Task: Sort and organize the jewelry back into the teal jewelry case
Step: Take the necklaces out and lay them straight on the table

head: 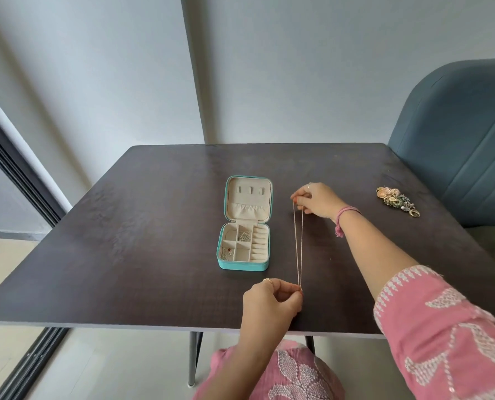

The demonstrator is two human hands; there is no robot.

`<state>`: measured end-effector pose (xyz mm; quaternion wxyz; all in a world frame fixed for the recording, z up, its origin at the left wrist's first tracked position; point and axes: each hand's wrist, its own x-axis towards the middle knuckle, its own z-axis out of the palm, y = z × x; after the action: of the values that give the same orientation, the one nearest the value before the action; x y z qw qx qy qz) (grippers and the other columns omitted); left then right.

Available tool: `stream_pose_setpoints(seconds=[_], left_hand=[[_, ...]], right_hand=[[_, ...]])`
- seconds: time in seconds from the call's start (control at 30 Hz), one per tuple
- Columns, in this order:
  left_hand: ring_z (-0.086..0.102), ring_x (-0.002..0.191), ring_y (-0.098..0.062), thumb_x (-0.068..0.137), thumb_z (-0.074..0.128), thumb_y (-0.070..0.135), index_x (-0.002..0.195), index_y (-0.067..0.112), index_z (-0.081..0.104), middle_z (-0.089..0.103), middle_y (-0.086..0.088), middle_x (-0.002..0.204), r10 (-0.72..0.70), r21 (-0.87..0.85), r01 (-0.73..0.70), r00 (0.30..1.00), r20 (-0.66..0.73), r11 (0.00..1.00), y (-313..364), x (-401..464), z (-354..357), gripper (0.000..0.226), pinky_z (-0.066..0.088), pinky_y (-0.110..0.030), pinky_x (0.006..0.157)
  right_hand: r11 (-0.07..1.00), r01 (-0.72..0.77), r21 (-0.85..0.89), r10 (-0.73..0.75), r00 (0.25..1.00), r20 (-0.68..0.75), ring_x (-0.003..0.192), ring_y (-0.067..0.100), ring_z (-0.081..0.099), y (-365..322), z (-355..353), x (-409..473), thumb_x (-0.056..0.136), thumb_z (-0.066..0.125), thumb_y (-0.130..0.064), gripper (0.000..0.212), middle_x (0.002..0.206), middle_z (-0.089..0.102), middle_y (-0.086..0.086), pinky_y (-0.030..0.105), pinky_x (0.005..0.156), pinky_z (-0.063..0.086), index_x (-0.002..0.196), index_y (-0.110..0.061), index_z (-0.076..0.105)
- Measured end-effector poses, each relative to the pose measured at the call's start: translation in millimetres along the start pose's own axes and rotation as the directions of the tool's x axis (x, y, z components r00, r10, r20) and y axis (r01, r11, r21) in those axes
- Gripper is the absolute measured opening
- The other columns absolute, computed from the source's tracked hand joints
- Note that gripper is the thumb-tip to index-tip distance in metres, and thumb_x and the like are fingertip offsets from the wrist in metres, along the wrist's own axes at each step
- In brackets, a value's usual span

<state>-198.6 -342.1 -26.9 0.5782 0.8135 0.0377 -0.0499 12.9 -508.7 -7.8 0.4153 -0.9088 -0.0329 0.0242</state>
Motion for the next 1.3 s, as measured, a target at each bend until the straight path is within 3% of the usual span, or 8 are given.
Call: stream_pose_setpoints(seconds=[0.17, 0.33, 0.57, 0.83, 1.07, 1.3], left_hand=[[0.069, 0.064, -0.006, 0.078, 0.069, 0.02, 0.074, 0.024, 0.07, 0.073, 0.003, 0.066, -0.019, 0.091, 0.017, 1.0, 0.02, 0.996, 1.4, 3.3, 2.3, 0.007, 0.058, -0.026, 0.073], [0.064, 0.061, -0.001, 0.079, 0.068, 0.021, 0.071, 0.026, 0.067, 0.069, 0.007, 0.065, 0.012, 0.185, -0.019, 0.999, 0.043, 0.983, 5.3, 5.0, 3.3, 0.009, 0.053, -0.015, 0.068], [0.063, 0.069, -0.003, 0.08, 0.066, 0.023, 0.079, 0.023, 0.07, 0.069, 0.008, 0.072, 0.08, 0.278, -0.082, 0.997, 0.016, 0.957, 6.0, 5.9, 7.2, 0.004, 0.045, -0.006, 0.063], [0.061, 0.068, -0.003, 0.082, 0.066, 0.025, 0.087, 0.017, 0.071, 0.067, 0.01, 0.075, 0.128, 0.328, -0.125, 0.992, 0.011, 0.936, 3.1, 7.4, 9.3, 0.01, 0.046, -0.008, 0.063], [0.064, 0.074, -0.005, 0.084, 0.066, 0.023, 0.09, 0.015, 0.072, 0.069, 0.007, 0.081, 0.141, 0.333, -0.14, 0.99, 0.019, 0.932, -0.4, 6.9, 8.8, 0.012, 0.052, -0.015, 0.072], [0.061, 0.074, 0.003, 0.08, 0.071, 0.027, 0.083, 0.02, 0.072, 0.066, 0.012, 0.07, 0.168, 0.276, -0.16, 0.986, -0.007, 0.948, 1.0, 9.5, -11.3, 0.008, 0.047, -0.008, 0.065]], right_hand=[[0.96, 0.111, -0.256, -0.103, 0.994, 0.044, 0.095, 0.014, 0.059, 2.4, 4.3, 1.3, 0.094, 0.057, -0.016, 0.018, 0.099, 0.067, 0.0, 0.018, 0.081, 0.037, 0.105, -0.012, 0.071], [0.948, 0.112, -0.298, -0.088, 0.992, 0.093, 0.106, 0.019, 0.058, 8.0, 4.3, 6.1, 0.092, 0.06, -0.02, 0.016, 0.111, 0.066, 0.004, 0.019, 0.085, 0.036, 0.103, -0.015, 0.072], [0.961, 0.098, -0.257, -0.076, 0.992, 0.096, 0.103, 0.019, 0.06, 8.6, 3.7, 5.4, 0.091, 0.063, -0.019, 0.015, 0.11, 0.068, 0.004, 0.021, 0.086, 0.04, 0.102, -0.016, 0.073], [0.973, 0.08, -0.215, -0.063, 0.995, 0.082, 0.086, 0.01, 0.057, 6.3, 3.6, 3.4, 0.088, 0.067, -0.018, 0.013, 0.103, 0.07, 0.003, 0.017, 0.078, 0.037, 0.099, -0.017, 0.074], [0.979, 0.065, -0.196, -0.051, 0.996, 0.074, 0.086, 0.008, 0.056, 3.5, 1.3, 1.0, 0.086, 0.069, -0.018, 0.017, 0.103, 0.071, 0.002, 0.012, 0.074, 0.036, 0.102, -0.017, 0.074], [0.991, 0.009, -0.133, 0.003, 0.996, 0.09, 0.089, 0.014, 0.059, -1.1, -5.1, 1.6, 0.091, 0.062, -0.018, 0.018, 0.105, 0.069, 0.002, 0.024, 0.082, 0.046, 0.106, -0.014, 0.072]])
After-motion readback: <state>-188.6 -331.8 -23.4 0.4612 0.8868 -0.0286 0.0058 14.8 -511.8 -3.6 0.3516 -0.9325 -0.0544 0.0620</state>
